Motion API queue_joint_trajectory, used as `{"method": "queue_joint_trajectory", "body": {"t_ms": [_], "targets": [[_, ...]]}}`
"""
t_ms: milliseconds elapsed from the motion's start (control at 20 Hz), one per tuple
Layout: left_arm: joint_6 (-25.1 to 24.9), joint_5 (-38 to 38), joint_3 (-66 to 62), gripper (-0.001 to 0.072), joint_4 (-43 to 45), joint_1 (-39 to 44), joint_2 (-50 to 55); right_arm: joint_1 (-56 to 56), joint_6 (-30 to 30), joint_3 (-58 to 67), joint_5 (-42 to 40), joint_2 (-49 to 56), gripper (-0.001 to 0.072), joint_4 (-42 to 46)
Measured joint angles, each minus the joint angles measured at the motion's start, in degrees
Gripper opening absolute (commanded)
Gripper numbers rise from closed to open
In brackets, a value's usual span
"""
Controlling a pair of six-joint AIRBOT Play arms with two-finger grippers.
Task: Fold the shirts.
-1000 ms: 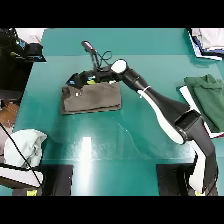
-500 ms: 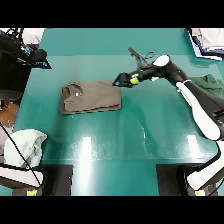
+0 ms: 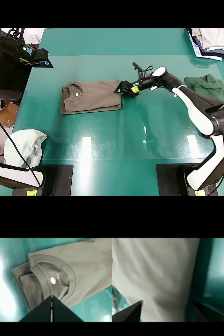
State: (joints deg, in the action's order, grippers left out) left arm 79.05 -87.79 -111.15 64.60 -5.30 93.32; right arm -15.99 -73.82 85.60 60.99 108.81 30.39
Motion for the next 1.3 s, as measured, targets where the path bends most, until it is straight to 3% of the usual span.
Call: {"method": "queue_joint_trajectory", "body": {"t_ms": [100, 150, 200, 250, 500, 700, 1050, 1300], "targets": [[0.0, 0.02, 0.0, 0.0023, -0.31, 0.0, 0.0, -1.49, 0.2, -0.11, -1.84, 1.57, 0.0472, -2.78], [0.0, 0.04, 0.0, 0.0024, -0.42, 0.0, 0.0, -2.12, 0.68, -0.15, -2.89, 2.1, 0.0347, -3.63], [0.0, -0.02, 0.0, 0.0023, -0.57, 0.0, 0.0, -2.84, 1.31, -0.15, -4.31, 2.49, 0.0121, -4.11], [0.0, -0.17, 0.0, 0.0024, -0.61, 0.0, 0.0, -3.41, 2.08, -0.13, -5.46, 2.82, 0.0015, -4.48], [0.02, -1.42, 0.0, 0.0023, -1.09, 0.0, 0.0, -3.5, 6.43, 2.93, -5.16, 2.36, 0.0013, -5.64], [0.02, -1.55, 0.0, 0.0023, -2.95, 0.48, 0.0, 2.69, 7.19, 1.84, -3.5, -5.4, 0.0014, -3.04], [0.02, 2.03, 0.0, 0.0023, -4.17, 8.76, 0.0, 27.1, 5.31, -6.73, -4.87, -24.44, 0.0013, 5.44], [0.04, 6.19, 0.0, 0.0023, -4.33, 14.38, -0.02, 43.63, 4.94, -9.44, -7.8, -31.1, 0.0013, 6.86]]}}
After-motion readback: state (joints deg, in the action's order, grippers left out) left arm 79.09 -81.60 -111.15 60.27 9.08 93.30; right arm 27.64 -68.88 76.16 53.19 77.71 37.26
